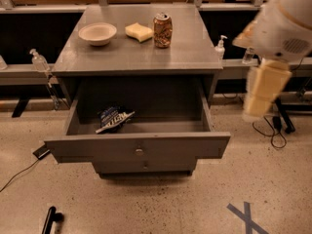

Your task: Pick blue chip bag from top drawer and place on counter

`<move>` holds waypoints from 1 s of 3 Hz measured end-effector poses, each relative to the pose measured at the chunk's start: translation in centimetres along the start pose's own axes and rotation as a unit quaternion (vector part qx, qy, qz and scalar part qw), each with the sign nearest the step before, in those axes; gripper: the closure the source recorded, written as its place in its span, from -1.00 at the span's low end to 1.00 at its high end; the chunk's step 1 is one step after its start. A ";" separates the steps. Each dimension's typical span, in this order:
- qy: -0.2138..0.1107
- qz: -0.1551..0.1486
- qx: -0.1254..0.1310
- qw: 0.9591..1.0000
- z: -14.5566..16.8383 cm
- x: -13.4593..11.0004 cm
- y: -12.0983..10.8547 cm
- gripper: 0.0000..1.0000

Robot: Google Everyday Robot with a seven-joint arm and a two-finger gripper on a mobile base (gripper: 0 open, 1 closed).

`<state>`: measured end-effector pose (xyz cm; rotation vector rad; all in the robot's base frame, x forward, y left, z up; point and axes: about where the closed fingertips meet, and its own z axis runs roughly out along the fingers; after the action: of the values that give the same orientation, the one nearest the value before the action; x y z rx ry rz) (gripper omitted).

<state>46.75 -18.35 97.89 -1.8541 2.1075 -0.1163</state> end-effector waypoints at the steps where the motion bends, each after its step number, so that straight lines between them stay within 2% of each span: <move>1: 0.015 -0.133 0.015 0.991 3.6 -11.0 -2.0 -1.00; 2: 0.037 -0.212 0.021 0.976 8.6 -17.9 -1.0 -1.00; 3: 0.042 -0.220 0.027 0.974 8.8 -18.1 -1.1 -1.00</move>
Offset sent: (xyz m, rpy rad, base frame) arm 0.0705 0.2820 -0.0980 -0.3204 -0.1162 0.5441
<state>52.20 0.52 93.41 -2.2860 1.6874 -0.3571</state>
